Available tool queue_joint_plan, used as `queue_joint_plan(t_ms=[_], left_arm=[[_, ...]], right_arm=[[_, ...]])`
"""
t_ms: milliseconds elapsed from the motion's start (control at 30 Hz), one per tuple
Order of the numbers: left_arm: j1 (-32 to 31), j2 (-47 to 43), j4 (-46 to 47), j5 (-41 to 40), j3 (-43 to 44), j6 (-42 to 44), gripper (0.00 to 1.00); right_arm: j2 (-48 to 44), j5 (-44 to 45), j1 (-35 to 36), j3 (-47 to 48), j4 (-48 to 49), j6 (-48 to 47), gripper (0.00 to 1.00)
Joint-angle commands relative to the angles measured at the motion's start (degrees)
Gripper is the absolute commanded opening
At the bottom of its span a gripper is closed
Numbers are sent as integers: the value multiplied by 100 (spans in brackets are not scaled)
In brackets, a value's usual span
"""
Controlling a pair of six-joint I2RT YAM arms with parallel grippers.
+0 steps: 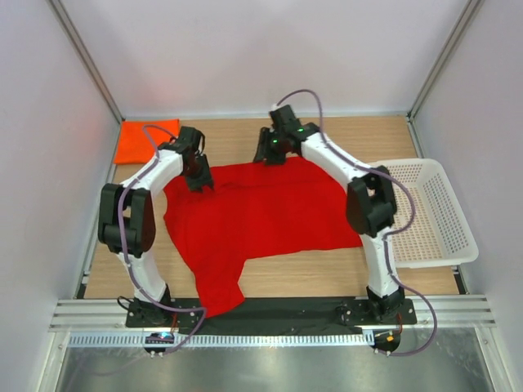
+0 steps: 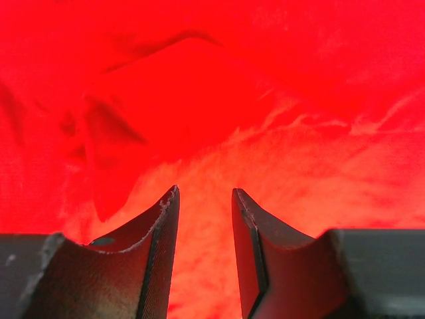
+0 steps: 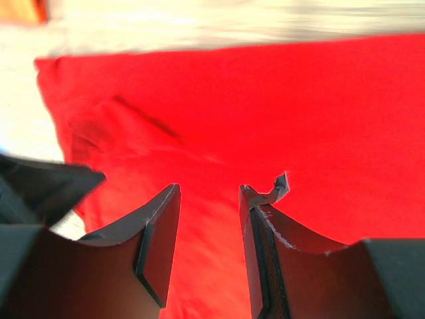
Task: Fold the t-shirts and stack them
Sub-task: Fold the tshirt
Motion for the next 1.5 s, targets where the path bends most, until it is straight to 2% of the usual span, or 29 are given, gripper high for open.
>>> queue_joint_plan(t_ms=[0,167,367,600,867,1033,1333,1467], left_arm=[[-101,299,-214,-671,465,500,38],[-110,642,-354,-856,792,843,39],[-110,959,-495,-848,898,747,40],[-119,1065,-487,-768,853,659,39],[-119,1196,-451,-532,977,571,31],[-137,1276,-460,-487,1029,536,30],[-224,293,-109,-768,529,413,27],[-260,256,-91,-593,502,343,28]], right_arm=[[-1205,182,-376,-787,-387,-495,48],[-2180,-98,-658,-2034,-194,-425,48],[-2700,-616,-983,-3143,553,145,48],[-2639,-652,-1063,-3040,554,67,48],[-2604,-705,-1072,-3127,615,102,47],[-2630,-705,-1063,-3163,633,94,47],[-2665,-714,-1072,-3303,721,103,47],[-2630,-740,-1072,-3312,738,111,47]])
